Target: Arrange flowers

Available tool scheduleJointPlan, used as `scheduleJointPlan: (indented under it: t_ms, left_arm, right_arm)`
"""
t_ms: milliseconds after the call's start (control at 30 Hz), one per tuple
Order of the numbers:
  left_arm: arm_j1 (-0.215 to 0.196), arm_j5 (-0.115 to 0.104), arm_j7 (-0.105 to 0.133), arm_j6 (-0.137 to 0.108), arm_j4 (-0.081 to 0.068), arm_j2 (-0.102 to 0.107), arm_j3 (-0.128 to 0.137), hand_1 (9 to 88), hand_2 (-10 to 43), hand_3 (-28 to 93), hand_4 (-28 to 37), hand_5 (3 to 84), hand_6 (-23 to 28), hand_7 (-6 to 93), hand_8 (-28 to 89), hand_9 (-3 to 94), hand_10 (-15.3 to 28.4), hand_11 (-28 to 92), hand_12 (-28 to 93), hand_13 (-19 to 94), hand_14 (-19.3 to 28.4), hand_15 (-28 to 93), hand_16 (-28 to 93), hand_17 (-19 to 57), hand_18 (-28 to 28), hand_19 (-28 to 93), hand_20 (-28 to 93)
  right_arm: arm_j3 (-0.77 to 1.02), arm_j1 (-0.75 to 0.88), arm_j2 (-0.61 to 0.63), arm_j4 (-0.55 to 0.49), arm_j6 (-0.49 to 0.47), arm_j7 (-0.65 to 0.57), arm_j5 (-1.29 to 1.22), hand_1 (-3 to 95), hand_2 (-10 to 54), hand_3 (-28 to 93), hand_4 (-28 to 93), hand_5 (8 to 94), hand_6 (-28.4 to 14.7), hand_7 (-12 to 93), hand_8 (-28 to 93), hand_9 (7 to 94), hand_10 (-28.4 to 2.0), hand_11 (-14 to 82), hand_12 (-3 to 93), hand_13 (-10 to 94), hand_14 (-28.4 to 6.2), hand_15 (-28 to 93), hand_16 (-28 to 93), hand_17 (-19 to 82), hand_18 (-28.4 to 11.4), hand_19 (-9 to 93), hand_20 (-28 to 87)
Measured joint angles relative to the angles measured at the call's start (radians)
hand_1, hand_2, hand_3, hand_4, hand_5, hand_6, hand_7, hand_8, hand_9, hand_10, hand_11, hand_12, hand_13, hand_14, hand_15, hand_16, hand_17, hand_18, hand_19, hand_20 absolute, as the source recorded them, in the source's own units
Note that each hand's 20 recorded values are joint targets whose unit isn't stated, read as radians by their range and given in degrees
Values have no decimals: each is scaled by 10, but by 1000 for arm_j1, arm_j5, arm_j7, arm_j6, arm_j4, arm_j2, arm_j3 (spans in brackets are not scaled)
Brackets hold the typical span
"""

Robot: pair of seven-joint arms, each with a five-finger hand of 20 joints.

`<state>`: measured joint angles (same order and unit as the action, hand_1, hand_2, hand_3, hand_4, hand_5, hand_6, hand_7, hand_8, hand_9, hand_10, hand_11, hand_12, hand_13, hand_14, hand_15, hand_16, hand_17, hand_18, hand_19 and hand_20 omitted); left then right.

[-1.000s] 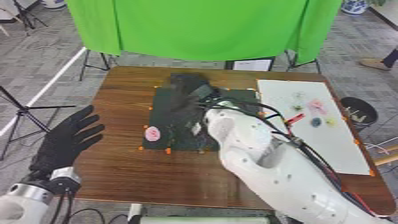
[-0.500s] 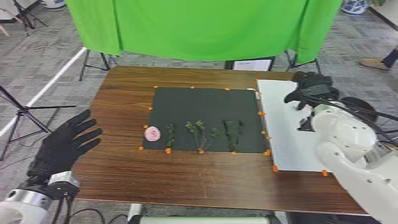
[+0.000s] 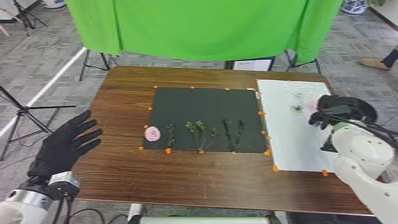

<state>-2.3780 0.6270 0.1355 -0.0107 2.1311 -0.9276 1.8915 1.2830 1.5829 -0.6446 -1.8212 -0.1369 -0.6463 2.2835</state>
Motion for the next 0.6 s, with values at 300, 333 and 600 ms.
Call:
scheduleJointPlan:
  t_ms: [300, 333, 600]
  left_arm:
    - [0, 0, -7, 1, 0, 1, 0, 241, -18, 699, -283, 273, 43, 187, -105, 230, 114, 195, 176, 170, 162, 322, -1, -101, 202, 390, 109]
    - [0, 0, -7, 1, 0, 1, 0, 241, -17, 699, -283, 273, 43, 187, -105, 230, 114, 195, 177, 170, 162, 322, 0, -101, 202, 389, 109]
    - [-1, 0, -8, 1, 0, 0, -4, 241, -17, 700, -283, 273, 43, 187, -105, 230, 115, 195, 177, 170, 161, 323, 1, -101, 202, 389, 109]
  right_arm:
    - [-26, 1, 7, 65, 24, 4, 19, 276, -95, 897, -283, 417, -25, 373, -176, 461, -110, 276, 222, 491, -84, 699, 258, 184, -208, 735, 498]
    - [-27, 1, 7, 69, 24, 5, 19, 276, -95, 897, -283, 411, -28, 371, -175, 456, -112, 277, 224, 490, -83, 708, 260, 184, -208, 735, 499]
    - [-86, -44, 7, 110, 31, 22, 15, 286, -95, 893, -283, 407, -22, 379, -175, 479, -107, 288, 223, 509, -74, 719, 258, 188, -205, 736, 498]
